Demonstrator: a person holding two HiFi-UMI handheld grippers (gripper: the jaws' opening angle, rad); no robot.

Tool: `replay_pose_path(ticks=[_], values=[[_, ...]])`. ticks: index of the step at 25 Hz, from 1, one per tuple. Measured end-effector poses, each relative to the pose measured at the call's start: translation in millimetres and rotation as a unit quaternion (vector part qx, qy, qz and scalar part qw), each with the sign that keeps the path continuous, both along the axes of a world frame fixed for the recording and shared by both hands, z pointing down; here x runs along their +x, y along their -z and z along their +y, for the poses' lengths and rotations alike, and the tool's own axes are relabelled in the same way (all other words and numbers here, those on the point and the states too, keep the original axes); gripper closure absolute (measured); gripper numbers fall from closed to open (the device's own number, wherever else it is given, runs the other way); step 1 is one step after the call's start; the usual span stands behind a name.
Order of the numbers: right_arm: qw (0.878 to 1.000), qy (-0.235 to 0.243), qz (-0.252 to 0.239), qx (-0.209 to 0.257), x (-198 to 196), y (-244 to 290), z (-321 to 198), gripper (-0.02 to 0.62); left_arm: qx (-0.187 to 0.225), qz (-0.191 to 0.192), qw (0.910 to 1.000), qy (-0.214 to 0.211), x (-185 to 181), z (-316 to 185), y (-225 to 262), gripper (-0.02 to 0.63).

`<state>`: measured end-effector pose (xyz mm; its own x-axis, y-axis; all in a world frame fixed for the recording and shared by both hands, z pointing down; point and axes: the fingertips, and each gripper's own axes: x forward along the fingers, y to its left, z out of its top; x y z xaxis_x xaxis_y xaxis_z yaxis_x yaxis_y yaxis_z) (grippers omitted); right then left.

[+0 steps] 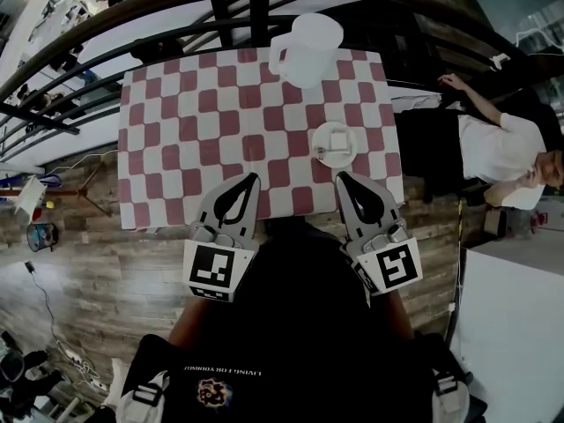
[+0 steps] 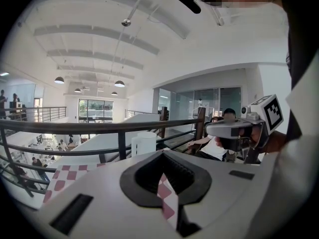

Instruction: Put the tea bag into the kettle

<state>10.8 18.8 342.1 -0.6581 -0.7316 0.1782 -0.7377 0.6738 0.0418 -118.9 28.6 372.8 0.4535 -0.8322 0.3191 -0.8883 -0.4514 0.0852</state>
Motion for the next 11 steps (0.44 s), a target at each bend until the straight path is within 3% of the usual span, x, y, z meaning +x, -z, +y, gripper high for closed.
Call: replay_pose_path(ticks=[11], values=[[1.000, 0.001, -0.004, 0.002, -3.6, 1.5, 2.8, 0.581, 0.003, -0.003, 1.0000, -0.005, -0.1, 1.6, 6.1, 0.603]])
